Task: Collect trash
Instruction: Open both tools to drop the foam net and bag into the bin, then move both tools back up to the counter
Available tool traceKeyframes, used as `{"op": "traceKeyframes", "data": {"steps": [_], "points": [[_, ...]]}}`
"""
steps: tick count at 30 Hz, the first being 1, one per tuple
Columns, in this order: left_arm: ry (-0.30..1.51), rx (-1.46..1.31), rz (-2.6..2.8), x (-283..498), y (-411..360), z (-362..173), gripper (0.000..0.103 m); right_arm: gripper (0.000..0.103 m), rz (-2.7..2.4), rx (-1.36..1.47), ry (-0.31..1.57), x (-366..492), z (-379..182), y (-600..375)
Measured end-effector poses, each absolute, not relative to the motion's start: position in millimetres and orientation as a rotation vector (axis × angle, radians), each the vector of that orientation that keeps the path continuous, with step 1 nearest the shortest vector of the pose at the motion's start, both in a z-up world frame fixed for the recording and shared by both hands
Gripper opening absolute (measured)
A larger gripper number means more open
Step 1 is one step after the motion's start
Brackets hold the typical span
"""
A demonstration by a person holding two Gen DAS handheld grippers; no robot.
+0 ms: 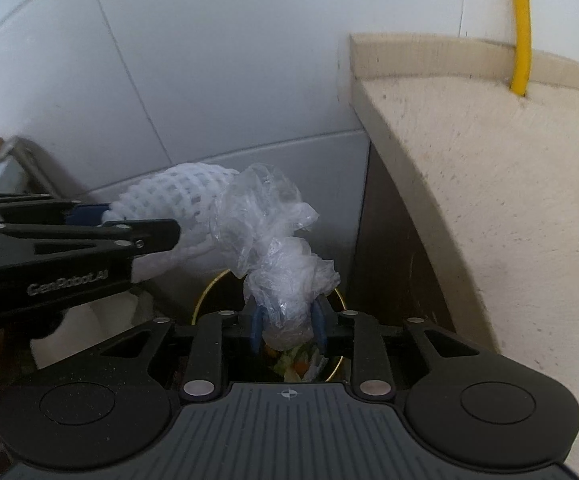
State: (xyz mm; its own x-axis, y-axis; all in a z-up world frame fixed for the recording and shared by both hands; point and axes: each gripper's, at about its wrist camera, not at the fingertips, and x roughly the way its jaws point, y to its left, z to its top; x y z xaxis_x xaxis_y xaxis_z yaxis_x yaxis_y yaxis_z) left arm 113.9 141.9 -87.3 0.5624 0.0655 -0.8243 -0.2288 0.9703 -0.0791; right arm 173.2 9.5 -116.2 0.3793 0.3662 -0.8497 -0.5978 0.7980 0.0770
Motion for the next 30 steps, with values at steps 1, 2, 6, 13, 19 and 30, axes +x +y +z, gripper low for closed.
{"op": "traceKeyframes", "data": {"steps": [1,2,6,13,19,30], "points": [[0.974,-0.190,0.178,116.2,143.3,-90.7,0.034,0.036,0.626,-0.262,1.016,175.4,-119.7,11.4],[0.985,-0.193,0.182,117.9,143.9,-92.9,0.035,0.037,0.628,-0.262,1.024,177.6,-123.1,13.3],[1.013,-0.178,0.189,124.2,142.6,-100.4,0.043,0.051,0.644,-0.276,1.047,180.9,-134.6,21.8],[1.060,-0.139,0.220,133.2,141.8,-112.5,0.051,0.053,0.626,-0.277,1.090,190.4,-153.4,28.3],[1.076,-0.143,0.220,135.5,144.0,-116.0,0.052,0.053,0.600,-0.255,1.105,189.7,-155.0,25.2],[1.007,-0.129,0.186,128.8,141.0,-102.9,0.052,0.057,0.577,-0.228,1.014,170.5,-109.5,-13.9]]}}
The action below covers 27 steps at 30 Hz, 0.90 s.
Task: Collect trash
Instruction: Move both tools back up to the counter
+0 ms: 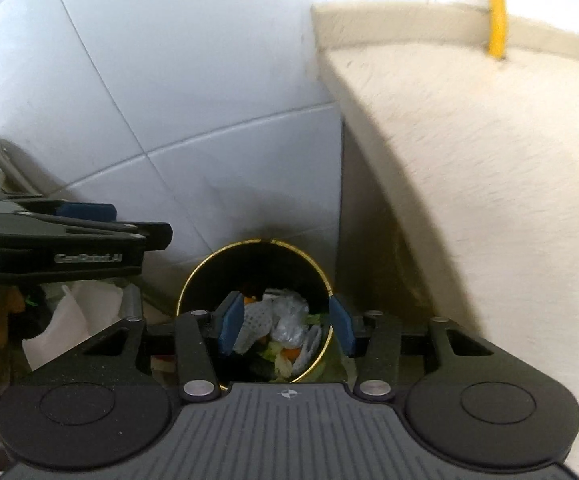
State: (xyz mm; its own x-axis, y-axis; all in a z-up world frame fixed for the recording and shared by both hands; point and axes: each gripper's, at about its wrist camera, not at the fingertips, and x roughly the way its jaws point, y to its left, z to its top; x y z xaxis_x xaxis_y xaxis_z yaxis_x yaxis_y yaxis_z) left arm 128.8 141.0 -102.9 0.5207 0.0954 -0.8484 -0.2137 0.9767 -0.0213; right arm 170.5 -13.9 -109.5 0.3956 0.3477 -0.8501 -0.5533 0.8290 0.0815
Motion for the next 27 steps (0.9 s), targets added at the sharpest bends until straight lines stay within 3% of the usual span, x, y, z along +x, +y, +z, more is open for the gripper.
{"op": "traceKeyframes", "data": {"steps": [15,21,27], "points": [[0.867,-0.124,0.054,118.8,96.5,-64.7,0.059,0.071,0.436,-0.122,0.823,152.8,-37.7,-140.4],[0.784,-0.061,-0.108,136.4,27.6,-36.5,0.069,0.075,0.322,-0.076,0.769,160.9,-22.6,-205.9],[0.735,0.024,-0.293,170.2,-57.6,-20.6,0.073,0.075,0.200,-0.037,0.747,172.0,-21.0,-268.9]]}}
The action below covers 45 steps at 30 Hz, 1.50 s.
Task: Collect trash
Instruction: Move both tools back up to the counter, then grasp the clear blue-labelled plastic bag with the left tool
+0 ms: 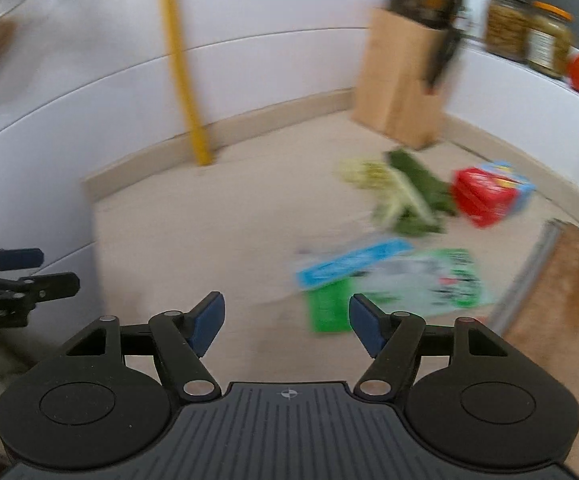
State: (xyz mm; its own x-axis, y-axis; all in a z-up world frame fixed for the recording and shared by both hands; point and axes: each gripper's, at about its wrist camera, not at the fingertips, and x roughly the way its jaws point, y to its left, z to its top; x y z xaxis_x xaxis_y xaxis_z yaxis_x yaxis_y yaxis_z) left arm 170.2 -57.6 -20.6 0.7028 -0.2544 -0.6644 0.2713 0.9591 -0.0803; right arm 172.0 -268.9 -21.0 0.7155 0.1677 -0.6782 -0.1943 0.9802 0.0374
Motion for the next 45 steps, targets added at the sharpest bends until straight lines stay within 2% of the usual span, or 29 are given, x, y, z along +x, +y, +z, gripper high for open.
{"op": "traceKeyframes", "data": {"steps": [10,25,26,28,30,31,32,33,41,43,45], "points": [[0.732,0.223,-0.504,219.9,-178.8,-29.2,0.076,0.075,0.079,0.053,0.719,164.2,-23.1,-349.5],[0.865,0.287,-0.619,290.7,-213.1,-74.6,0.075,0.075,-0.046,0.141,0.721,141.0,-25.2,-386.0],[0.874,0.272,-0.632,293.3,-211.2,-76.4,0.072,0.075,-0.050,0.144,0.724,142.2,-25.3,-386.1],[0.862,0.274,-0.637,295.4,-209.0,-75.7,0.060,0.075,-0.064,0.146,0.727,144.4,-25.6,-384.6],[0.868,0.263,-0.643,296.5,-203.8,-72.6,0.034,0.075,-0.067,0.151,0.730,147.1,-26.1,-381.4],[0.875,0.257,-0.649,296.9,-200.6,-71.1,0.029,0.075,-0.065,0.151,0.733,148.9,-26.2,-379.5],[0.886,0.248,-0.656,296.8,-196.5,-69.8,0.017,0.073,-0.062,0.149,0.735,151.2,-26.6,-377.4],[0.901,0.232,-0.661,296.4,-190.7,-68.2,0.015,0.072,-0.058,0.145,0.738,153.9,-26.8,-375.0],[0.884,0.140,-0.654,275.5,-135.1,-39.2,0.013,0.054,0.031,0.149,0.786,180.8,-33.5,-351.1],[0.889,0.135,-0.652,271.4,-125.4,-36.4,0.017,0.056,0.040,0.154,0.797,187.5,-36.1,-345.8],[0.892,0.157,-0.646,268.6,-121.3,-38.2,0.032,0.063,0.046,0.150,0.809,195.4,-38.6,-341.5]]}}
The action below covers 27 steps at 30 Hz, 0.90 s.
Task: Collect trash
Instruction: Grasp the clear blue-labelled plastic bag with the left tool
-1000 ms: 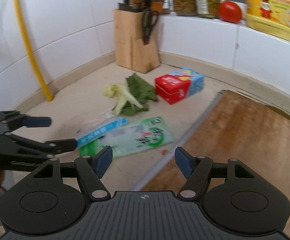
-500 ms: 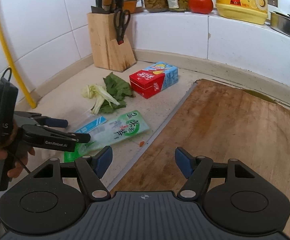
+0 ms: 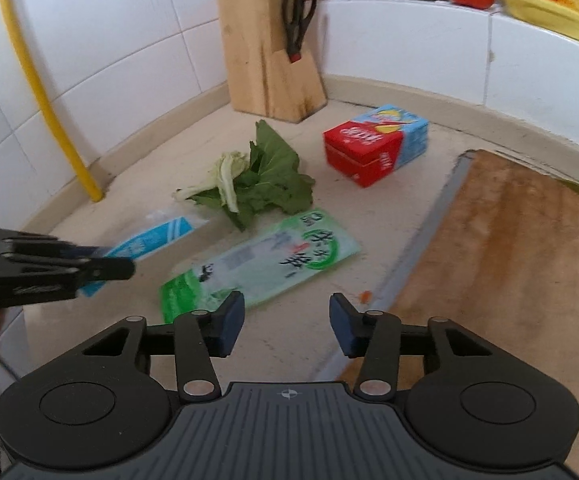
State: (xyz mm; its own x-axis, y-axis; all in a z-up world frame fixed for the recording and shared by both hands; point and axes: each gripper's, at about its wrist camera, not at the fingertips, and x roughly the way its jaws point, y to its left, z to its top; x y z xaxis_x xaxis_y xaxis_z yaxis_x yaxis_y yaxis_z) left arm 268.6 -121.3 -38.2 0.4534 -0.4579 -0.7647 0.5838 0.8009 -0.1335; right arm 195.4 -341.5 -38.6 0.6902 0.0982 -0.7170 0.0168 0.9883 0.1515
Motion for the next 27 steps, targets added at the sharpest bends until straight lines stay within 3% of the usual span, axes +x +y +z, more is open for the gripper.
{"op": "traceKeyframes", "data": {"steps": [1,3,7,19,21,23,24,26,27], "points": [[0.885,0.172,-0.642,267.2,-120.2,-39.5,0.035,0.070,0.041,0.153,0.812,198.1,-39.4,-340.2],[0.874,0.187,-0.625,268.1,-118.7,-42.6,0.048,0.071,0.043,0.177,0.827,204.6,-41.1,-338.8],[0.873,0.175,-0.626,276.2,-119.0,-50.4,0.057,0.078,0.040,0.254,0.861,219.4,-49.6,-336.7],[0.869,0.266,-0.642,279.0,-117.3,-73.5,0.061,0.089,-0.060,0.201,0.909,259.0,-72.5,-286.8],[0.863,0.259,-0.655,276.6,-117.8,-71.9,0.044,0.086,-0.076,0.111,0.908,264.1,-74.6,-273.6],[0.866,0.249,-0.665,274.1,-118.2,-69.9,0.033,0.071,-0.090,0.022,0.893,266.2,-75.5,-265.7],[0.871,0.238,-0.674,272.9,-117.7,-69.1,0.022,0.058,-0.086,0.001,0.887,266.4,-74.5,-264.9],[0.897,0.194,-0.702,271.4,-115.6,-67.3,0.013,0.035,-0.063,-0.001,0.896,267.3,-71.1,-270.0],[0.911,0.170,-0.713,271.1,-113.5,-66.7,0.011,0.028,-0.058,-0.005,0.905,267.4,-69.8,-273.2]]}}
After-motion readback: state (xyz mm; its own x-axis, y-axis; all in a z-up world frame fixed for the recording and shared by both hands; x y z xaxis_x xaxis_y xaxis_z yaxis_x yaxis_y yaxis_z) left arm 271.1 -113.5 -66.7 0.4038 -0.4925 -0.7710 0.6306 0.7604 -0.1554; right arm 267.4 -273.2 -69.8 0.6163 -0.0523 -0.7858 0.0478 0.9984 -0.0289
